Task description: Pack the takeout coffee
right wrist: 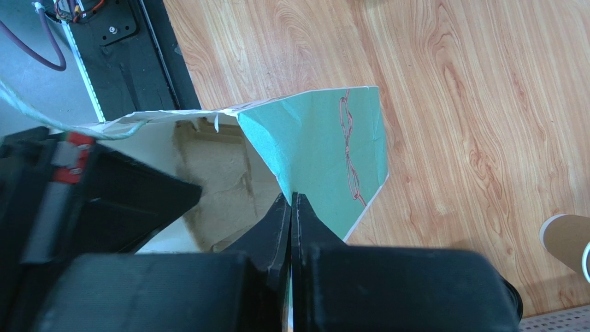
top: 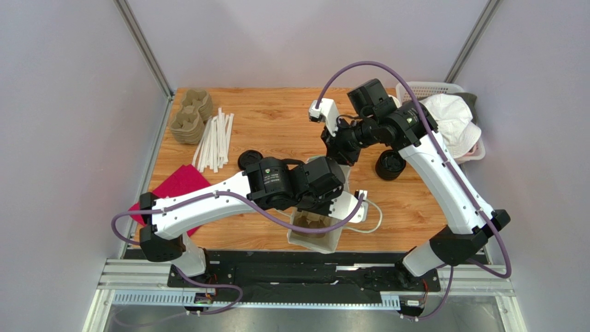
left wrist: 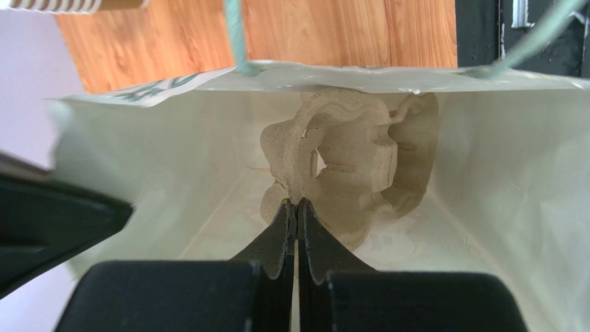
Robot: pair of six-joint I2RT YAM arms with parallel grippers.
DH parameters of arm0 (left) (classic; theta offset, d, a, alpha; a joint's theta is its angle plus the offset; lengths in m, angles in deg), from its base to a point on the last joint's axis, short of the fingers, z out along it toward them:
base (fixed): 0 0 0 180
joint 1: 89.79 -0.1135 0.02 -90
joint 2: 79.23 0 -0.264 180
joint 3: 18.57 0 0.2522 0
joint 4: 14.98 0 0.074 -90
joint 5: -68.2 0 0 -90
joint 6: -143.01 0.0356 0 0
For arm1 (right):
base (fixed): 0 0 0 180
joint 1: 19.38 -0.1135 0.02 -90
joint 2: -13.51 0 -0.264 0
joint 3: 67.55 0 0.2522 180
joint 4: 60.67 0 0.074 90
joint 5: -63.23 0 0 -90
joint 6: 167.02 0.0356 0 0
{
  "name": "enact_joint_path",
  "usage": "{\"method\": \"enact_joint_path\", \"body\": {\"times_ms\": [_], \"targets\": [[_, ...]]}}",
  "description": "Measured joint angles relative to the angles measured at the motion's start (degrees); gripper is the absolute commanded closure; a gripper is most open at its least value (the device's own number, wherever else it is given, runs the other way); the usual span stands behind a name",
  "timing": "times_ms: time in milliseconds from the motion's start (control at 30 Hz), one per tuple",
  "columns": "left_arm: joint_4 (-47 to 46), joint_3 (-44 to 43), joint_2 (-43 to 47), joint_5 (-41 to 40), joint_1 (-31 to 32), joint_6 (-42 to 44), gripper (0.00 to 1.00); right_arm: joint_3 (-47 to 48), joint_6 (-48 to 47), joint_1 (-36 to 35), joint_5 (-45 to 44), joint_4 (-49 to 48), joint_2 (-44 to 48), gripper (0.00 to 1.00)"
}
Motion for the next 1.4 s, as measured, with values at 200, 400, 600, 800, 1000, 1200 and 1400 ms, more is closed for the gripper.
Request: {"method": "enact_joint_path", "body": {"times_ms": [200, 400, 600, 800, 1000, 1200, 1400], "targets": [[-2.8, 6.1, 0.0, 0.9, -2.2, 0.1, 1.00, -0.9, -0.2, 0.0, 0.5, 0.0, 0.0, 1.00], [-4.7, 7.3, 0.0, 3.1, -4.7, 0.1, 1.00, -1.9, -0.9, 0.0, 1.2, 0.0, 0.0, 1.00], [-6.3, 8.8, 0.0, 3.8, -5.7, 0.9, 0.74, -1.9, -1.9, 0.0, 1.5, 0.0, -0.1, 1.00], [-7.7, 8.8, 1.0, 3.7, -5.7, 2.4, 0.60, -1.9, -3.4, 0.0, 1.6, 0.0, -0.8, 1.00], [-8.4, 8.1, 2.3, 3.3, -5.7, 3.6, 0.58, -1.9, -4.9, 0.0, 2.2, 0.0, -1.5, 1.00], [-8.6, 8.1, 3.7, 3.3, -5.4, 4.1, 0.57, -1.9, -6.4, 0.0, 3.0, 0.0, -1.6, 1.00], [-9.1, 6.6, 7.9, 3.4, -0.8, 4.7, 0.41, -2.4, -7.4, 0.0, 2.9, 0.0, -1.5, 1.00]]}}
